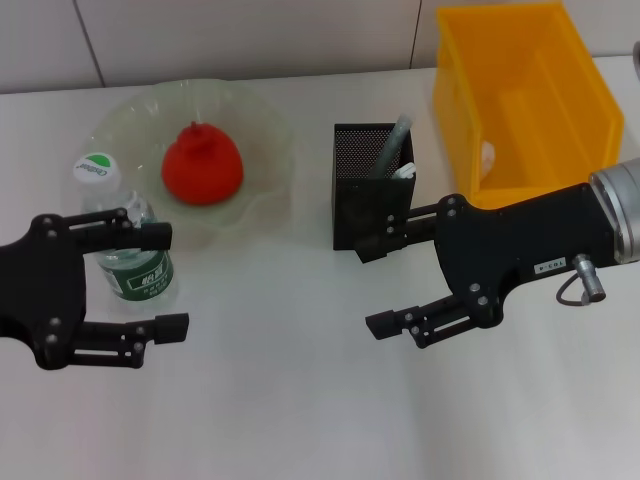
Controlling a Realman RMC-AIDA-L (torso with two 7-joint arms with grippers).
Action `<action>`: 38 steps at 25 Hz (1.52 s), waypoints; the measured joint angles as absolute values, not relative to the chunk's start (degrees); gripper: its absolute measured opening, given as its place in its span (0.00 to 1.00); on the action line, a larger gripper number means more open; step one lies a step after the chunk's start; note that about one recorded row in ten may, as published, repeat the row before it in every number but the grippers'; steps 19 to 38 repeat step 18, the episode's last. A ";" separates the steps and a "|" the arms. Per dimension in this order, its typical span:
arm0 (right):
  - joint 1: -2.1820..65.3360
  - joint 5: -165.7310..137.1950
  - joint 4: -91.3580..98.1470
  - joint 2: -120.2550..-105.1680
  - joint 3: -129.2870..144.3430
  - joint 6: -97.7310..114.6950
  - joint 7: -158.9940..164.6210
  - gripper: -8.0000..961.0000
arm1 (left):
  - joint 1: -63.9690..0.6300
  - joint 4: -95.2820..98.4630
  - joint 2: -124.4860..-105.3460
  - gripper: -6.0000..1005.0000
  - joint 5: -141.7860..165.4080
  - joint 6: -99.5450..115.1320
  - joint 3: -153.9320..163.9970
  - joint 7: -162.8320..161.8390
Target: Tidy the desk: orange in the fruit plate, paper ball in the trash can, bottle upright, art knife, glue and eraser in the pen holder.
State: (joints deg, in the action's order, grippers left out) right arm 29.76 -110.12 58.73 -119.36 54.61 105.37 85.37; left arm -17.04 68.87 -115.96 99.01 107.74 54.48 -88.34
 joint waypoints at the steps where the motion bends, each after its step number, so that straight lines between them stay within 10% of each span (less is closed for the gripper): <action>1: 29.69 -110.02 59.02 -119.37 54.75 105.38 85.47 0.79 | -17.20 67.96 -115.96 0.86 99.63 107.66 54.22 -87.71; 38: 28.91 -108.45 59.21 -119.43 55.02 105.50 85.52 0.79 | -20.23 63.64 -115.80 0.86 102.45 106.23 53.69 -84.73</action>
